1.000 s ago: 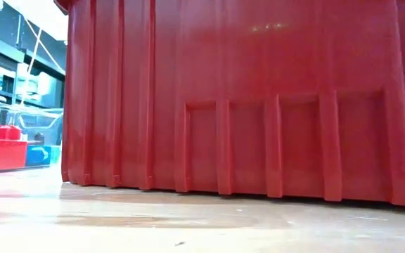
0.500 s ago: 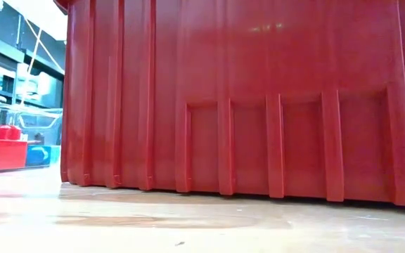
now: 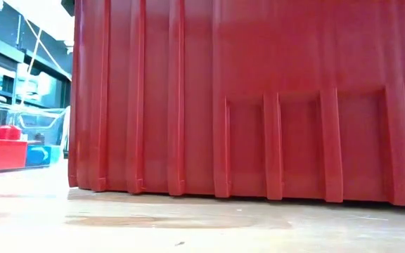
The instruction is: Sort Items/Unsort Items
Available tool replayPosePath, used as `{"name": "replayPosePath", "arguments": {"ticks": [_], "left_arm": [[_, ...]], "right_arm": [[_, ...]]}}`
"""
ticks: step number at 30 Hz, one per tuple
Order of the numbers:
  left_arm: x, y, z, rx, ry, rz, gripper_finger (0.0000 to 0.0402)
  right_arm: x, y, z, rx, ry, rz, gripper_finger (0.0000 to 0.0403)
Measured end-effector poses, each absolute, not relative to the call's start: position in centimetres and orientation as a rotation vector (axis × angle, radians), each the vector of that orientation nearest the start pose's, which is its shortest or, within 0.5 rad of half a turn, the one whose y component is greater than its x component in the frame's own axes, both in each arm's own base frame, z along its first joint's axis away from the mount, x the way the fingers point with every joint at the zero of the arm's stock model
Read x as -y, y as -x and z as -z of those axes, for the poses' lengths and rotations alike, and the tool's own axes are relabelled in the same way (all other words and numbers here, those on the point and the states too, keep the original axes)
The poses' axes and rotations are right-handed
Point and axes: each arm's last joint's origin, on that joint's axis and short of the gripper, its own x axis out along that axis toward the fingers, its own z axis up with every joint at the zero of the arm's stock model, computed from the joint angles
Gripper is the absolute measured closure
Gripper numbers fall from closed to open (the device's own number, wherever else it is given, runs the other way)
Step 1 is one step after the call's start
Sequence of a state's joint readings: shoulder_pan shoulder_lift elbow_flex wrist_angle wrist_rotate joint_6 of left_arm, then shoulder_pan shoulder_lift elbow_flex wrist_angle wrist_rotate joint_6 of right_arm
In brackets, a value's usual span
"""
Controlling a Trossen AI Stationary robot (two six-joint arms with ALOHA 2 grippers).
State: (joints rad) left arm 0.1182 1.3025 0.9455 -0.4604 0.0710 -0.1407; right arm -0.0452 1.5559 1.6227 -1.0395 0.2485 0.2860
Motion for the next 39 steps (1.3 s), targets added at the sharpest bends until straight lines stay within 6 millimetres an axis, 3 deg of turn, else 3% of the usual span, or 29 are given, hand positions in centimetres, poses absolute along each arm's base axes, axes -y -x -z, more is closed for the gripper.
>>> {"name": "replayPosePath", "arguments": {"ticks": [4,8,14,21,28,32,39], "left_arm": [[-3.2,-26.6,-25.9,-0.797,0.217,-0.108,0.0402],[-3.0,-26.6,-25.9,-0.797,0.226,-0.103,0.0402],[-2.6,-26.6,-25.9,-0.8,0.222,-0.092,0.0401],[-2.6,-26.7,-25.8,-0.802,0.227,-0.091,0.0402],[-2.6,-26.7,-25.9,-0.798,0.211,-0.085,0.0401],[-2.6,-26.8,-25.9,-0.786,0.21,-0.088,0.0401],[-2.7,-27.0,-26.9,-0.722,0.187,-0.064,0.0401]], "right_arm": [[4.1,-32.3,-37.2,-0.784,-0.305,0.492,0.0403],[5.4,-33.8,-35.1,-0.851,-0.437,0.486,0.0403],[4.8,-35.8,-31.4,-1.028,-0.513,0.401,0.0403],[3.2,-34.2,-30.9,-1.212,-0.476,0.44,0.0403],[2.7,-33.4,-31.3,-1.231,-0.487,0.501,0.0403],[2.8,-33.9,-32.9,-1.15,-0.485,0.472,0.0403],[2.4,-33.0,-39.2,-1.001,-0.442,0.503,0.0403]]}}
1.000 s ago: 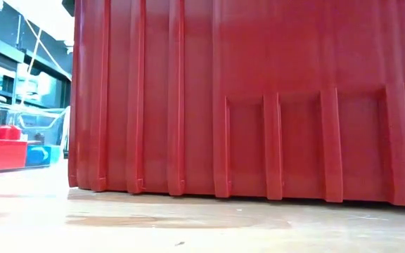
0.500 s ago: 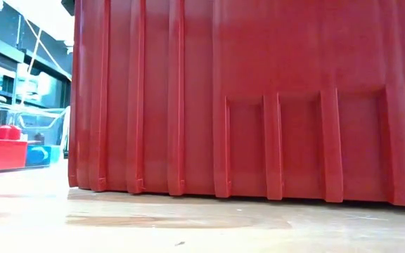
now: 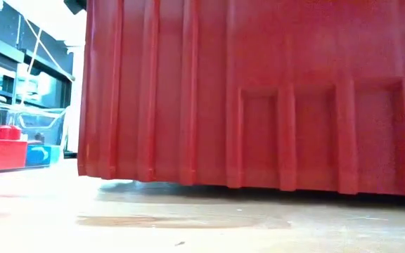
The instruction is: Sort Items/Unsort Items
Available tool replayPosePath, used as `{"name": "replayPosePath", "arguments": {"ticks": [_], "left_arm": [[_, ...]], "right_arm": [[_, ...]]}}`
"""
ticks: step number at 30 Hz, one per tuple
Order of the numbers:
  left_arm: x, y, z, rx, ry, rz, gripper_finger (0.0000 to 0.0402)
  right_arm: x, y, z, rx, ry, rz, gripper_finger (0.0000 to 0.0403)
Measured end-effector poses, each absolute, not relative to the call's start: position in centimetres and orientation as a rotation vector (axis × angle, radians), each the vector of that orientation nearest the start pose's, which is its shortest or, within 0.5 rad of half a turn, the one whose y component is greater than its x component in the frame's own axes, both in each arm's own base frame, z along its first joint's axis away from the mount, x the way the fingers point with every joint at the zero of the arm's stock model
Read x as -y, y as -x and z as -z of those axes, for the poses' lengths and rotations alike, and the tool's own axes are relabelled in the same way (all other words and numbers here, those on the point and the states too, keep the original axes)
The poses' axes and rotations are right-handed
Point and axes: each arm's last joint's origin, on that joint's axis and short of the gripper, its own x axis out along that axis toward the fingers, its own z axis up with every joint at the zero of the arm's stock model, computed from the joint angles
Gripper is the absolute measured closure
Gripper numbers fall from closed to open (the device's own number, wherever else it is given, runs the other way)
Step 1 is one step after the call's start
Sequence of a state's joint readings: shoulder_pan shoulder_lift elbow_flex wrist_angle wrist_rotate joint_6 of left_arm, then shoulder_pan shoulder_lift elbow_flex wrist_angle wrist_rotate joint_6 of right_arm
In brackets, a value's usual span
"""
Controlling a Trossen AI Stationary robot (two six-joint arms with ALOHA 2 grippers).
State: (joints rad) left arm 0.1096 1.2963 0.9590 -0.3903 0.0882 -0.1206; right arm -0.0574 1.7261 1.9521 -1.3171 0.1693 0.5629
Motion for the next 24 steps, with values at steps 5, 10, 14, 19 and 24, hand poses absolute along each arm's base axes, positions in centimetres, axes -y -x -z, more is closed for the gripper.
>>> {"name": "replayPosePath", "arguments": {"ticks": [5,10,14,19,24], "left_arm": [[-3.0,-26.9,-28.8,-0.721,0.203,-0.022,0.0402],[-3.3,-26.1,-28.2,-0.82,0.236,-0.084,0.0401],[-3.5,-25.3,-27.5,-0.923,0.236,-0.2,0.0401],[-4.2,-25.0,-28.4,-0.941,0.247,-0.285,0.0401],[-5.7,-25.7,-33.2,-0.774,0.179,-0.274,0.0402]], "right_arm": [[0.6,-31.8,-40.5,-1.042,-0.453,0.506,0.0403],[-1.8,-31.5,-39.9,-1.149,-0.39,0.352,0.0403],[-3.4,-30.9,-39.6,-1.213,-0.241,0.273,0.0403],[-4.3,-30.3,-39.5,-1.276,-0.112,0.191,0.0403],[-4.8,-30.3,-39.5,-1.293,-0.266,0.171,0.0403]]}}
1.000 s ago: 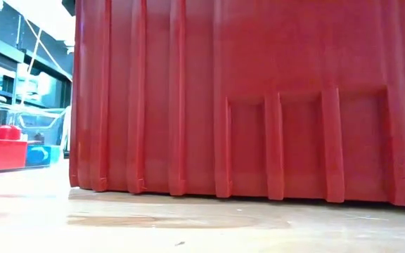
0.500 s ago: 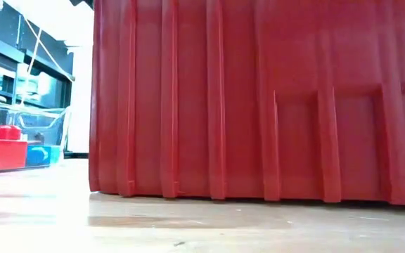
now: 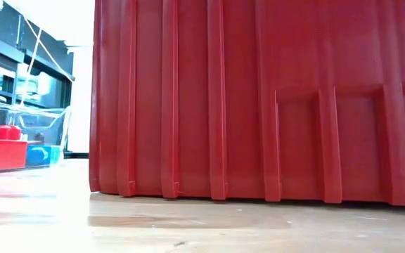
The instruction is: Sort Items/Unsort Items
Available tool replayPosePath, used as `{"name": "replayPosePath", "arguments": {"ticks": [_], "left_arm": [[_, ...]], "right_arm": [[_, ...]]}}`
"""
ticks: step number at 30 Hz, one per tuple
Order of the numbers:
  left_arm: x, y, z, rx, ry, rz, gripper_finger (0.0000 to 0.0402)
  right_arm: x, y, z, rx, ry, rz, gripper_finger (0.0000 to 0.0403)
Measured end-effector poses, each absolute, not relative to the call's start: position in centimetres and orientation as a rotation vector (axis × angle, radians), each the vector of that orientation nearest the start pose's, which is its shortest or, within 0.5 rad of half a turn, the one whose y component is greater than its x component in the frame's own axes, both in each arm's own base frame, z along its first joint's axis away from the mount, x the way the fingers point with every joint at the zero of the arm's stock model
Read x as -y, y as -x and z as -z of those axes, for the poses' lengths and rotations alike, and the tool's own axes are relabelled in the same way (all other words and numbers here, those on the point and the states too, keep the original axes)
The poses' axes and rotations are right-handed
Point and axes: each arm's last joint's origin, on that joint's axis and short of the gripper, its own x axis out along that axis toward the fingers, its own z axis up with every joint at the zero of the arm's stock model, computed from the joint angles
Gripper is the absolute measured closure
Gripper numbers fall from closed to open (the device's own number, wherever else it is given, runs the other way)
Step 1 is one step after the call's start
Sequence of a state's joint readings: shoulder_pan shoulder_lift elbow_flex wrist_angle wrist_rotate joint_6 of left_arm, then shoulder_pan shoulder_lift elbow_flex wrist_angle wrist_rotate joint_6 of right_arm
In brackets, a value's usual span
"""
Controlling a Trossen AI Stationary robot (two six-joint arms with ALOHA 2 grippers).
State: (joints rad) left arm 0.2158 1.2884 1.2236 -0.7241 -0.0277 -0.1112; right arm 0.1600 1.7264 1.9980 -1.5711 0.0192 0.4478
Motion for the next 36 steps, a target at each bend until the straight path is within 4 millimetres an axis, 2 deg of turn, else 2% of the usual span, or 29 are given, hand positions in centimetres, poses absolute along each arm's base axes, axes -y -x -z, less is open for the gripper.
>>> {"name": "replayPosePath", "arguments": {"ticks": [2,4,7,10,13,17,19,22,25,29,33,36], "left_arm": [[-6.8,-25.9,-34.7,-0.706,0.176,-0.292,0.0401],[-8.1,-26.4,-34.7,-0.695,0.197,-0.255,0.0401],[-9.9,-28.5,-32.9,-0.717,0.221,-0.127,0.0402],[-10.8,-31.2,-30.9,-0.749,0.205,-0.018,0.0402],[-10.8,-33.8,-29.7,-0.785,0.171,0.063,0.0402],[-10.0,-36.5,-29.7,-0.749,0.071,0.15,0.0401],[-9.6,-37.5,-29.7,-0.703,-0.014,0.15,0.0401],[-9.6,-38.9,-28.3,-0.717,-0.12,0.074,0.0401],[-9.8,-39.7,-26.4,-0.78,-0.172,0.019,0.0401],[-9.8,-40.4,-25.2,-0.79,-0.16,0.04,0.0401],[-9.2,-40.9,-24.1,-0.815,-0.152,0.06,0.0401],[-8.3,-41.0,-24.0,-0.819,-0.162,0.108,0.0401]], "right_arm": [[-4.9,-30.3,-39.5,-1.285,-0.364,0.247,0.0403],[-4.8,-30.3,-39.5,-1.26,-0.471,0.359,0.0403],[-4.9,-30.3,-39.5,-1.231,-0.619,0.478,0.0403],[-4.9,-30.3,-39.4,-1.209,-0.744,0.564,0.0403],[-5.3,-30.3,-39.4,-1.204,-0.828,0.605,0.0403],[-6.3,-30.1,-39.4,-1.208,-0.873,0.616,0.0403],[-6.7,-30.0,-39.4,-1.21,-0.885,0.618,0.0403],[-7.4,-29.9,-39.3,-1.221,-0.91,0.617,0.0403],[-8.3,-29.8,-37.8,-1.319,-0.942,0.619,0.0403],[-10.5,-30.3,-34.0,-1.451,-0.974,0.539,0.0403],[-12.4,-31.8,-30.9,-1.401,-1.029,0.38,0.0403],[-12.7,-32.7,-29.8,-1.331,-1.102,0.35,0.0403]]}}
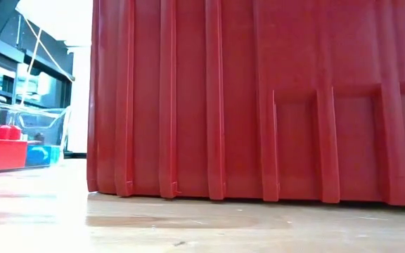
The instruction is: Sort Items/Unsort Items
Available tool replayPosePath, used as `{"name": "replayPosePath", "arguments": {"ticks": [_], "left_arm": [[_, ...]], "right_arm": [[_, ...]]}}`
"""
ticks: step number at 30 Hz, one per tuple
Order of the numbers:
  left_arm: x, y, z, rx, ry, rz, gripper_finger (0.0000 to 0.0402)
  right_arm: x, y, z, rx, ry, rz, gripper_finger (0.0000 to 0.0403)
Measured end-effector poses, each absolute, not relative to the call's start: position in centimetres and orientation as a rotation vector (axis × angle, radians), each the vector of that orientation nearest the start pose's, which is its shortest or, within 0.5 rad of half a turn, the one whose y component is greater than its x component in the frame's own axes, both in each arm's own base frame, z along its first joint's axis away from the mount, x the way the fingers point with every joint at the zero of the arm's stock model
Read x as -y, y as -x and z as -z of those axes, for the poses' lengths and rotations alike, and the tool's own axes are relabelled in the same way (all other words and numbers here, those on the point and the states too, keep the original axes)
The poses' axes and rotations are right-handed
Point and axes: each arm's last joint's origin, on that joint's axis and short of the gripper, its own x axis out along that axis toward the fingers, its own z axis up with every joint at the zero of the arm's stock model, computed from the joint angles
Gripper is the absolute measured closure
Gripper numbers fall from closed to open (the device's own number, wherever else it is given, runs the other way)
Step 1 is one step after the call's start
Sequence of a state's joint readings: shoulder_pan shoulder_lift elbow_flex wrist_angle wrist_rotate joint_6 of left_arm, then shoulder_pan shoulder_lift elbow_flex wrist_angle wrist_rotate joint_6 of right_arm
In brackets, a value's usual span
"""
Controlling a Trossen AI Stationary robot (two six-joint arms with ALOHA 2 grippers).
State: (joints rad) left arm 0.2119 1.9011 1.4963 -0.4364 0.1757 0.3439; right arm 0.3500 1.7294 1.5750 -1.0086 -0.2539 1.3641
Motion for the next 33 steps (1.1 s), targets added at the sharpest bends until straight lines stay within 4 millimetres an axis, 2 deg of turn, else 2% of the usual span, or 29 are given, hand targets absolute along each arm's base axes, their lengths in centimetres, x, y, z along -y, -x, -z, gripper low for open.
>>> {"name": "replayPosePath", "arguments": {"ticks": [6,10,14,22,27,33], "left_arm": [[-5.7,-41.1,-25.0,-0.756,-0.147,0.302,0.0401],[-4.1,-41.0,-25.2,-0.744,-0.24,0.37,0.0401],[-2.7,-41.0,-25.1,-0.754,-0.263,0.409,0.0401],[-0.5,-40.4,-22.4,-0.818,-0.252,0.456,0.0401],[0.2,-40.3,-21.9,-0.784,-0.236,0.45,0.0401],[1.0,-40.9,-22.2,-0.694,-0.235,0.468,0.0402]], "right_arm": [[-12.8,-32.9,-29.6,-1.313,-1.045,0.287,0.0403],[-13.0,-32.8,-29.7,-1.278,-0.905,0.243,0.0403],[-14.1,-32.3,-29.6,-1.285,-0.747,0.145,0.0403],[-16.4,-31.2,-28.2,-1.261,-0.612,0.11,0.0403],[-16.6,-31.3,-27.5,-1.196,-0.576,0.14,0.0403],[-16.5,-31.7,-27.5,-1.132,-0.516,0.127,0.0403]]}}
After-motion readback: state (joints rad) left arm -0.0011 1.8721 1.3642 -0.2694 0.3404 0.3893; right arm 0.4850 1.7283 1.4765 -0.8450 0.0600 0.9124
